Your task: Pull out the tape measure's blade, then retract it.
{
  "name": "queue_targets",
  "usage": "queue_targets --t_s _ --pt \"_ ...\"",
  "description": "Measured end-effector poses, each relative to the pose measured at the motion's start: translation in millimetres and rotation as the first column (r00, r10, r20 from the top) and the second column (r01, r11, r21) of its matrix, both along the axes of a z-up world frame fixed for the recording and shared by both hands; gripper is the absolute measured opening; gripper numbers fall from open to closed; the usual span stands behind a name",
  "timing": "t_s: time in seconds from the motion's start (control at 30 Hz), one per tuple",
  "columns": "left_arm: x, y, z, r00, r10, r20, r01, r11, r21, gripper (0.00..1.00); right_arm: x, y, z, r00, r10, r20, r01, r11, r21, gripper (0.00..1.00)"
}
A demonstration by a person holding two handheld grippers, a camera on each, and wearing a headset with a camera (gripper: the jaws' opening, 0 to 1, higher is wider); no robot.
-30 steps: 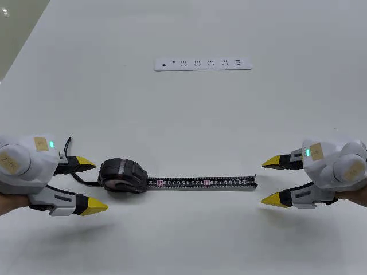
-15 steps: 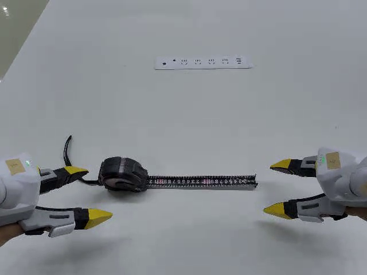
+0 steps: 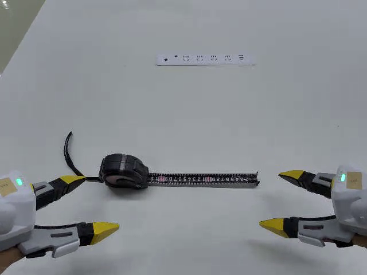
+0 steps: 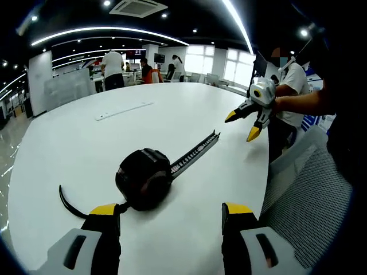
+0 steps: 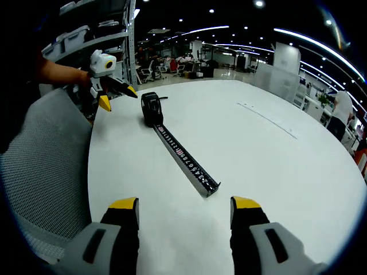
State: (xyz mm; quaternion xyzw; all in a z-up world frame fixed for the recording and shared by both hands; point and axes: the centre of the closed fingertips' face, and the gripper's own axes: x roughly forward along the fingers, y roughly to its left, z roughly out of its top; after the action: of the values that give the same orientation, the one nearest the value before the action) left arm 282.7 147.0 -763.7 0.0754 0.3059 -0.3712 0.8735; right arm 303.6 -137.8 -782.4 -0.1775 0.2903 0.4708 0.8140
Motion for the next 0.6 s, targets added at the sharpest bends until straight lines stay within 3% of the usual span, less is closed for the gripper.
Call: queue_targets --t_s 0.37,0.6 --pt "-13.1 -12.8 11.3 0.998 0.057 0.021 -0.056 0.998 -0.024 0.78 -17.3 8.0 7.7 0.995 -0.095 -0.005 0.096 0.994 0.053 0.77" --pt "-16.8 -12.4 17.8 0.993 0.111 0.042 -0.109 0.993 -0.043 0.89 -20.2 16.1 15.3 0.990 -0.140 -0.005 0.140 0.986 0.095 0.83"
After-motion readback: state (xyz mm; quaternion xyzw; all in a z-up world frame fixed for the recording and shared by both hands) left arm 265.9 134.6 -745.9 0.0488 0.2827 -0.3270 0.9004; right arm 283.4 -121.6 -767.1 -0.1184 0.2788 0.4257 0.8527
